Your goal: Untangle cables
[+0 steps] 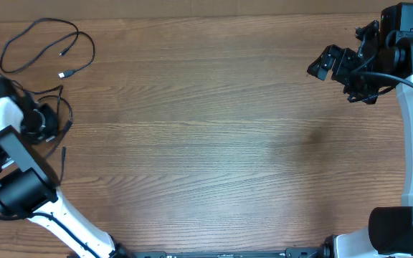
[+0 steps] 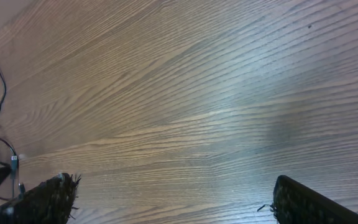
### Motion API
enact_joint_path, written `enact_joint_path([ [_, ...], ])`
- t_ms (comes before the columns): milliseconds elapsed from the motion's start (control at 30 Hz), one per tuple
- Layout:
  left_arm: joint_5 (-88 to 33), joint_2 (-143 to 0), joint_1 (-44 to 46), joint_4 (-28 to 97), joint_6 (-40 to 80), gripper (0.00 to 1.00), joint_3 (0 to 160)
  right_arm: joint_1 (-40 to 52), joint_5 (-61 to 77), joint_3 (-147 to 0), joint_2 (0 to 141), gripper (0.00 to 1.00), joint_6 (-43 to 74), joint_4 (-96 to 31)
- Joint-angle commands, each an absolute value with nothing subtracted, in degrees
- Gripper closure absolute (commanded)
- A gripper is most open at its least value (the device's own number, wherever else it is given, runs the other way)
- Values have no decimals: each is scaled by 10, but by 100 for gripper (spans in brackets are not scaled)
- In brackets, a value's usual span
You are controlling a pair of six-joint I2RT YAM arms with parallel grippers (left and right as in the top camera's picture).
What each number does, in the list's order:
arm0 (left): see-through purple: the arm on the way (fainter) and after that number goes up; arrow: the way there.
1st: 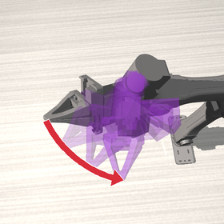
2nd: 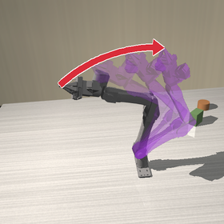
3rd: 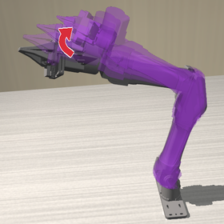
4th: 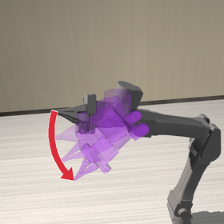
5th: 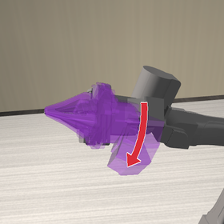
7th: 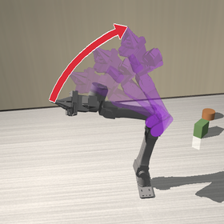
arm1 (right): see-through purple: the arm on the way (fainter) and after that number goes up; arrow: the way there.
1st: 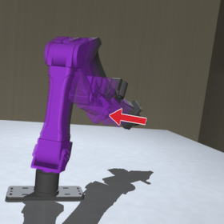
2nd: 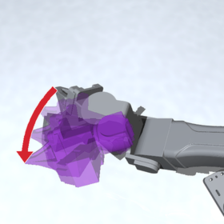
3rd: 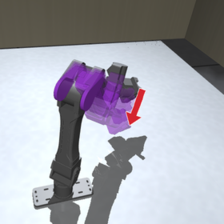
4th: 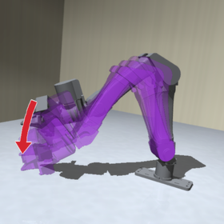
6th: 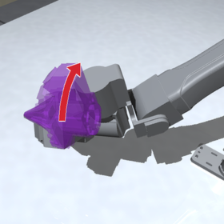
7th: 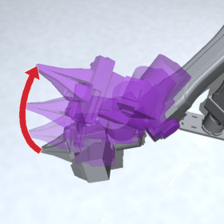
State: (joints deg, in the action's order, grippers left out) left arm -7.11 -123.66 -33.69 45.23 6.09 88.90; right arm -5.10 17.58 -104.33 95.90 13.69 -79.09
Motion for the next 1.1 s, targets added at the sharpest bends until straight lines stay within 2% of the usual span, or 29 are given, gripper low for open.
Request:
enact_joint_path([
  [0,-81,-1244,-326,448,69,96,856,-49,172,-1042,953,0,136,-789],
  [233,-6,-1244,-331,464,112,96,856,-49,172,-1042,953,0,136,-789],
  [533,-7,-1224,-349,470,105,96,899,-49,172,-1042,953,0,136,-789],
  [733,-10,-1198,-351,523,103,96,956,-49,172,-1042,953,0,136,-789],
  [1067,-11,-1197,-345,590,103,96,929,-49,172,-1042,953,0,136,-789],
])
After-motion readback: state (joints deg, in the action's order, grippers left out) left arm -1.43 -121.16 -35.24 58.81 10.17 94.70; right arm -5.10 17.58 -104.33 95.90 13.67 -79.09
